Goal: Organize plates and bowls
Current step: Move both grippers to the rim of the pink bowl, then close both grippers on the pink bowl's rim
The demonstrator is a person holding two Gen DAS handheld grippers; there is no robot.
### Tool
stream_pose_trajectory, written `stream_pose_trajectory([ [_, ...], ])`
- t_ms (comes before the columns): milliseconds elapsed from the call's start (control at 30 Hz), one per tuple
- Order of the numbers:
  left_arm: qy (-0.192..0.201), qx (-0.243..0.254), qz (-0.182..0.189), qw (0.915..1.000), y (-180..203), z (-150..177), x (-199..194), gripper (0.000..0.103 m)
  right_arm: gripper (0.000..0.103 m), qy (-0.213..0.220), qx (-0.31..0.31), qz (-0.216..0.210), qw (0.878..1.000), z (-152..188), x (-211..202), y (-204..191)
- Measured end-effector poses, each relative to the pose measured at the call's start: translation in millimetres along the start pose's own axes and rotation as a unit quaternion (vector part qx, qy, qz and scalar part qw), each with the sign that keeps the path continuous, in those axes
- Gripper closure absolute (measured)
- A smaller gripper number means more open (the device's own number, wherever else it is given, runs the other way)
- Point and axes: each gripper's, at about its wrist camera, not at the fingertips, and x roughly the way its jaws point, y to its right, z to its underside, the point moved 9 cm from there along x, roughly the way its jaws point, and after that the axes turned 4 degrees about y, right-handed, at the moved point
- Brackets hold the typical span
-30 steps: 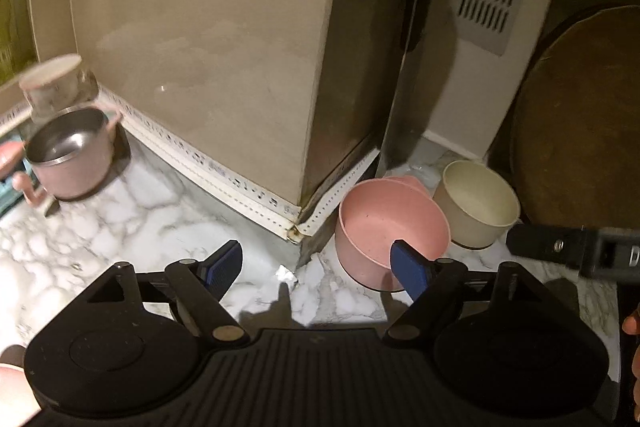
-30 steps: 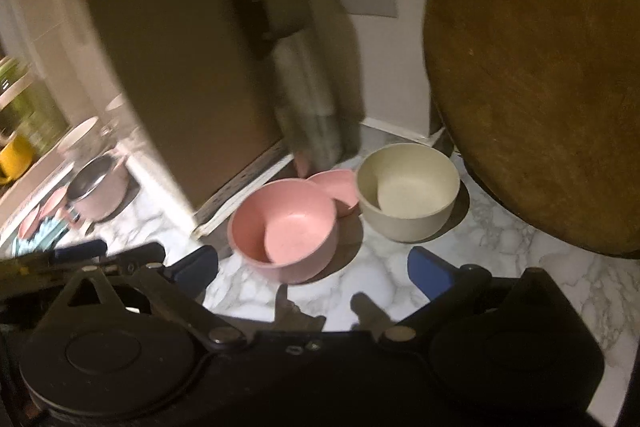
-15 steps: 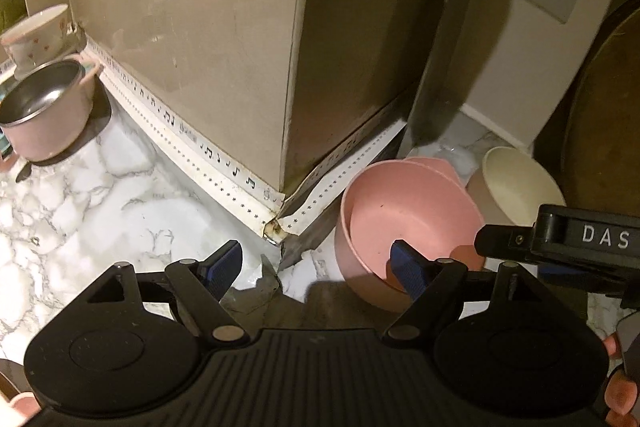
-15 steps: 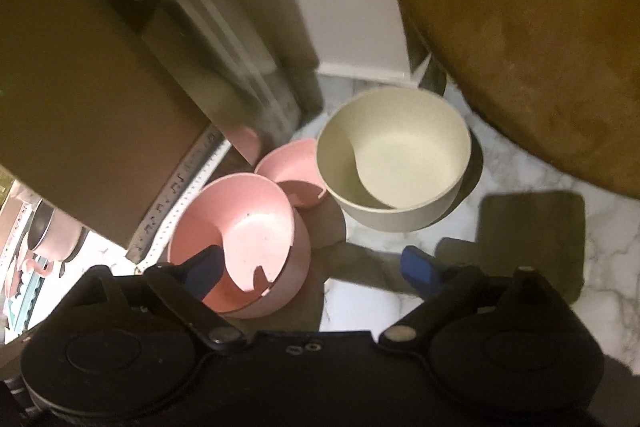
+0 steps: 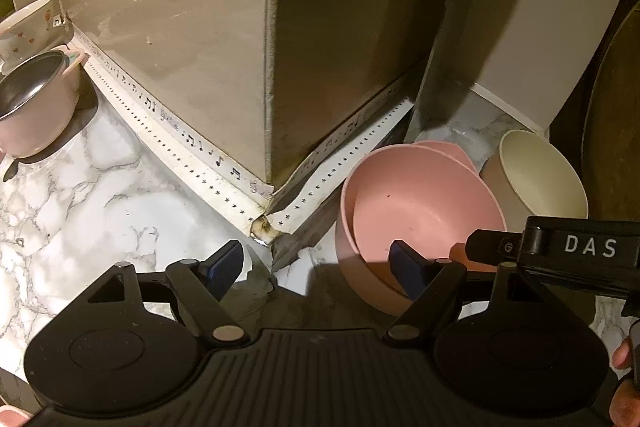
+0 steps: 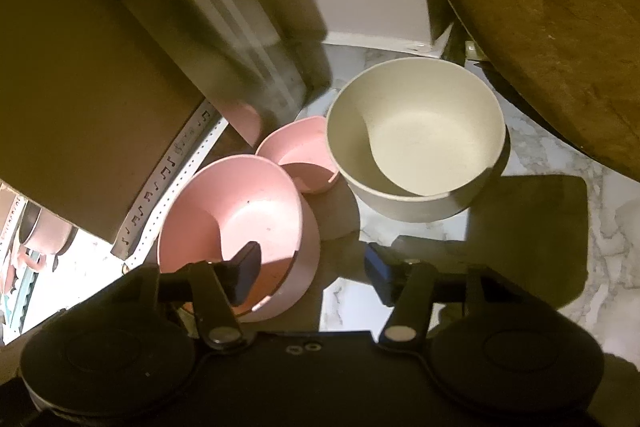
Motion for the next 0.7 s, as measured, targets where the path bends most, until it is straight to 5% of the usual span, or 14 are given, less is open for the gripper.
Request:
stream_pose_trajectory([
  [433,-0.013,-0.034,0.013,0.9992,-7.3,2.8,-0.1,0.05,0.089,-0.01,0.0,-0.015,1.0,2.4,1.7,-8.5],
  [700,-0.033,-0.032,0.034,0.9984,-10.8,17.2,-9.4,0.078,0.092,-0.014,-0.011,-0.018,1.0,12.5,-3.7,-16.6],
])
